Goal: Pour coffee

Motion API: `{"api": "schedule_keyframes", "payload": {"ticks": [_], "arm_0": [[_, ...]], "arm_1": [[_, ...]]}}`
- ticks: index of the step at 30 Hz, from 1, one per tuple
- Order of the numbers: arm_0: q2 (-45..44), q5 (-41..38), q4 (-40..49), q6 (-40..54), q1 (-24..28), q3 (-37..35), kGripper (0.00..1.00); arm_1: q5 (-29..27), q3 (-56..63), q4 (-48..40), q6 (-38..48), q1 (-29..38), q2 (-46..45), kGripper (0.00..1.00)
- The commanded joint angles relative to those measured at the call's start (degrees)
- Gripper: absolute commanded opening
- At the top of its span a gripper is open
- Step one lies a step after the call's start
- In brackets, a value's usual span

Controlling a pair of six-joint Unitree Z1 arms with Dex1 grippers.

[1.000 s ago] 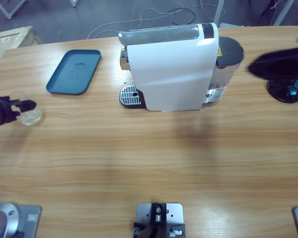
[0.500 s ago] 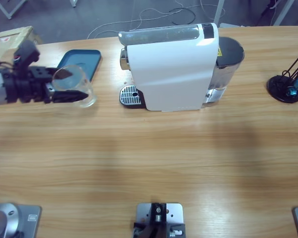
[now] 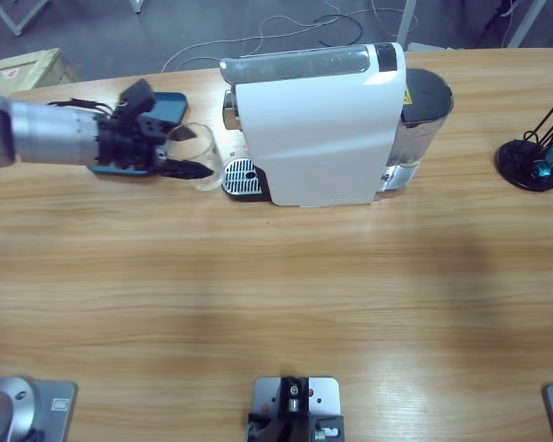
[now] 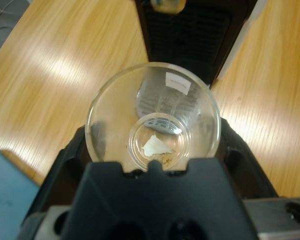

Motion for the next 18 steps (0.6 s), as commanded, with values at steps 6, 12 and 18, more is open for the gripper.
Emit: {"api": "schedule_keyframes", "payload": {"ticks": [6,12,18], "arm_0": [[9.30,1.69,-1.89,-0.99,-4.44,-5.59,0.000],[10.44,1.95,-1.89,-1.31,-5.77,-6.44,0.000],[9.54,2.15,-1.89,-2.08,-5.84,-5.49,0.964]], "arm_1": [[-0.86,1.05,0.05,0.81,0.71,1.10,1.000],[-0.86,1.10,-0.60,0.83,0.71,1.75,1.000],[-0.86,1.36,-1.14,0.83,0.71,2.16,1.000]]}}
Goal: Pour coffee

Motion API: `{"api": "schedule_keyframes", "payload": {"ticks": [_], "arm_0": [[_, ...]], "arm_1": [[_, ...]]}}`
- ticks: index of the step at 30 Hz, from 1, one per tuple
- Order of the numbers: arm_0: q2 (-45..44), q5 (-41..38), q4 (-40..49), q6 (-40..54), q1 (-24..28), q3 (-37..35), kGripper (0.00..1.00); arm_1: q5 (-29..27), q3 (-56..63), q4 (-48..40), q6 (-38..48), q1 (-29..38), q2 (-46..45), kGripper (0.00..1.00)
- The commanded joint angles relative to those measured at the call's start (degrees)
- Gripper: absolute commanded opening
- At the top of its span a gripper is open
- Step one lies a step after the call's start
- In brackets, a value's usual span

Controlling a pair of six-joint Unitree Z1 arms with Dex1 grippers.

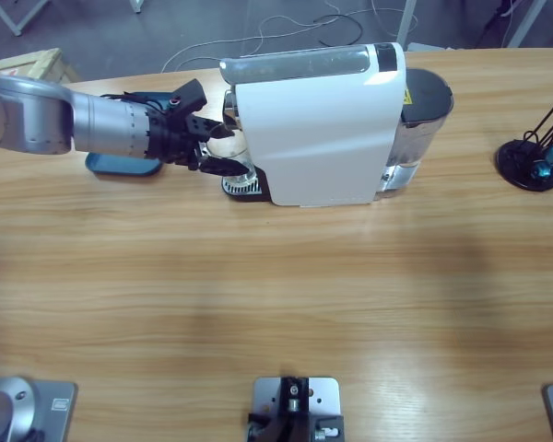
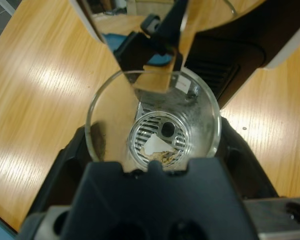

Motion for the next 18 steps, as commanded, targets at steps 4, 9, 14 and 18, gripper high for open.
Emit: {"api": "schedule_keyframes", "payload": {"ticks": [4,9,14,18], "arm_0": [[0.17,1.93,-0.61,-1.14,-0.71,3.35,0.996],[-7.13,1.88,-0.61,-2.09,0.84,6.61,0.996],[-21.77,1.86,-0.52,-6.77,4.81,12.41,0.996],[-31.33,4.35,3.31,-19.35,1.86,15.20,0.996]], "arm_1": [[-0.86,1.76,-1.51,0.70,0.71,2.08,1.000],[-0.93,1.81,-2.16,0.70,0.71,4.49,1.000],[-1.55,-3.64,-4.19,0.63,-2.17,9.11,1.000],[9.51,-18.02,-1.28,-6.73,-16.25,15.88,0.769]]}}
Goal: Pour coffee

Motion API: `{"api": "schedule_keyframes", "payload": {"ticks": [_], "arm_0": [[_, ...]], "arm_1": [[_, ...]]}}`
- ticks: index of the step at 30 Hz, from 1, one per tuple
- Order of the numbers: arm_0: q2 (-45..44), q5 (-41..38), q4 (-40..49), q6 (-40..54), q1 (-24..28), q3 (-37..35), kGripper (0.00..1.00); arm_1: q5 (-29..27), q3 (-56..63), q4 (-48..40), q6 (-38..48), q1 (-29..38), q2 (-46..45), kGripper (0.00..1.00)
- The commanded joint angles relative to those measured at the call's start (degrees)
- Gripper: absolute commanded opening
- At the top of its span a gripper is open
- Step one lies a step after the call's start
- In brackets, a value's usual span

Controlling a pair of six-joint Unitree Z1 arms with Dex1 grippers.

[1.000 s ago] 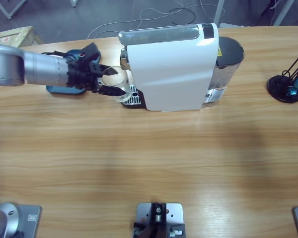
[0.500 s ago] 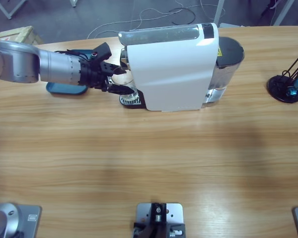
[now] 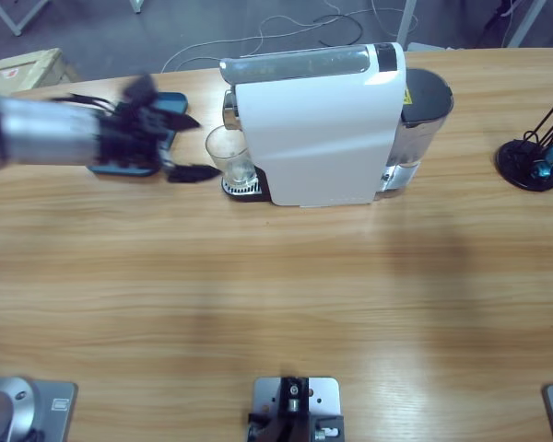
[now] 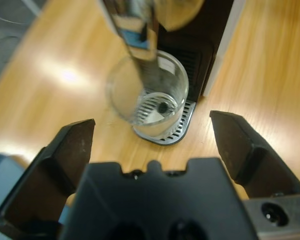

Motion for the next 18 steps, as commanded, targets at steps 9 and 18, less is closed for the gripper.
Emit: {"api": "schedule_keyframes", "payload": {"ticks": [9,18], "arm_0": [[-21.99,22.62,23.77,-23.24,-11.95,-0.23,0.996],[-21.58,24.17,21.95,-24.10,-12.11,1.35,0.996]], "arm_1": [[20.34,-40.94,9.19,-16.35,-25.36,35.69,0.000],[24.53,-48.31,10.42,-16.35,-25.49,47.17,0.000]]}}
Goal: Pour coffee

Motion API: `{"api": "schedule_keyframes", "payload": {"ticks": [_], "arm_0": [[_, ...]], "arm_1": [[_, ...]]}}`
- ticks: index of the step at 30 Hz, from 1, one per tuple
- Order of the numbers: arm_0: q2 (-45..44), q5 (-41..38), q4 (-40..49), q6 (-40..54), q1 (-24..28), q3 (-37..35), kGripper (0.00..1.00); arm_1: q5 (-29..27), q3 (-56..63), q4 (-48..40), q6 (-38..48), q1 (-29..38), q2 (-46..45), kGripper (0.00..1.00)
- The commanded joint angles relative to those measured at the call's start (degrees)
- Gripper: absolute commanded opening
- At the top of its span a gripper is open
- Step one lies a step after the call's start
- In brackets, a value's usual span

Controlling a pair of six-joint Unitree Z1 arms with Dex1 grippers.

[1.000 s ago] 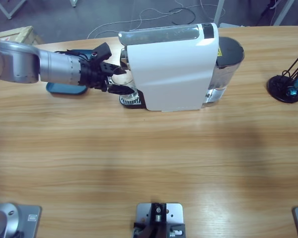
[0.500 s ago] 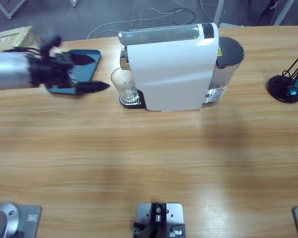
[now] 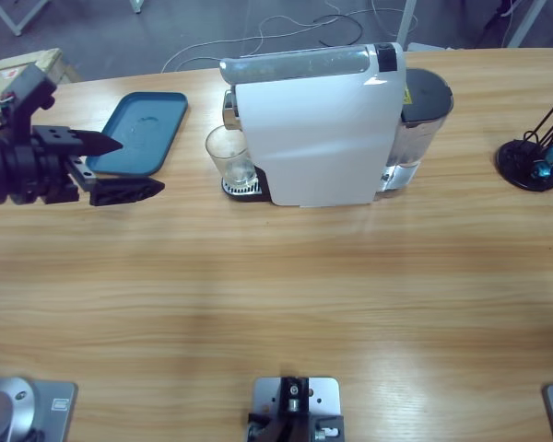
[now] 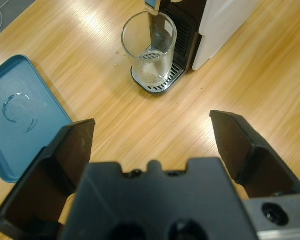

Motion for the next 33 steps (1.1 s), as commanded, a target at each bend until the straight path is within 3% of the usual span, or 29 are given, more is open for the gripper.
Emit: {"api": "schedule_keyframes", "payload": {"ticks": [1,33], "arm_0": [[-0.47,1.60,-0.47,-0.70,-0.92,1.23,0.996],[2.24,1.69,-3.39,-0.73,-0.92,3.76,0.996]], "arm_1": [[3.89,-3.49,1.22,-0.86,-0.82,12.23,0.000],[5.96,-4.34,0.70,-1.92,-3.96,17.40,0.000]]}}
